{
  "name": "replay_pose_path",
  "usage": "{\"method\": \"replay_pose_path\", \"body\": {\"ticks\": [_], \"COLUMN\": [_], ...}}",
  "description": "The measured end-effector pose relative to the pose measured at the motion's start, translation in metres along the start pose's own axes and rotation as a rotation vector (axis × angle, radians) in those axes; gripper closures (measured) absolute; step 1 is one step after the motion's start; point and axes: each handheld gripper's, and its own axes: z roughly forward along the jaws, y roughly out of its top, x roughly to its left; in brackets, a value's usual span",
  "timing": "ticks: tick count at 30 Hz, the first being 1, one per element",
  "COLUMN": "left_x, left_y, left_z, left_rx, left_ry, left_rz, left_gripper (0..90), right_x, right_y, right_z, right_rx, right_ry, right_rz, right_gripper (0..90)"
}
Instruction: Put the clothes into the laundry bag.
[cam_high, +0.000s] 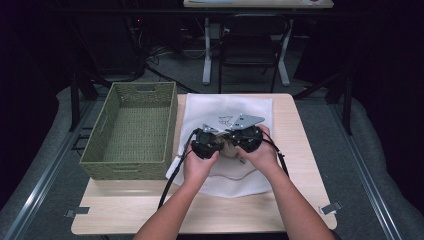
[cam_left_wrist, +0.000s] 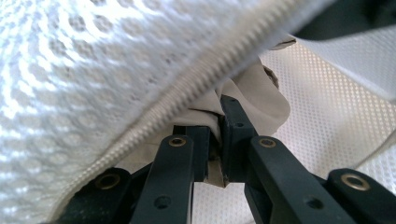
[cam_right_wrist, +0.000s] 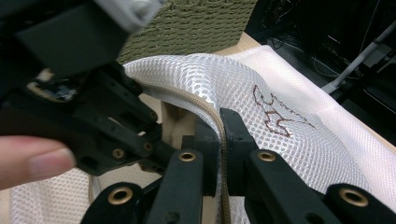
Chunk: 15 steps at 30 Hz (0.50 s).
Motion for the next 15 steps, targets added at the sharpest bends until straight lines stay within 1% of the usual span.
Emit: {"method": "replay_pose_path", "body": {"ticks": [2, 3, 5, 8, 11, 13, 15], "left_x": [0.002, 0.002, 0.005, 0.007, 0.008, 0.009, 0.01], "left_y": [0.002, 0.003, 0.006, 0.009, 0.011, 0.012, 0.013], "left_z": [0.003, 0.005, 0.006, 0.008, 0.012, 0.013, 0.015], "left_rx": [0.01, 0.006, 0.018, 0.021, 0.01, 0.009, 0.008], "left_ry": [0.003, 0.007, 0.001, 0.009, 0.019, 0.023, 0.022], "left_rz": [0.0, -0.009, -0.014, -0.019, -0.037, -0.039, -0.052], "left_gripper": [83.8, 83.7, 83.7, 83.7, 83.6, 83.6, 83.5], "right_x": [0.0, 0.001, 0.001, 0.002, 0.003, 0.004, 0.004], "right_y": [0.0, 0.0, 0.0, 0.001, 0.001, 0.001, 0.001], "right_z": [0.0, 0.0, 0.001, 0.001, 0.001, 0.001, 0.001], "right_rx": [0.001, 0.001, 0.001, 0.003, 0.003, 0.004, 0.005], "right_ry": [0.001, 0.001, 0.003, 0.005, 0.007, 0.008, 0.008], "right_rz": [-0.002, -0.003, -0.007, -0.009, -0.012, -0.014, -0.017], "right_gripper": [87.0, 87.0, 87.0, 87.1, 87.1, 87.1, 87.1]}}
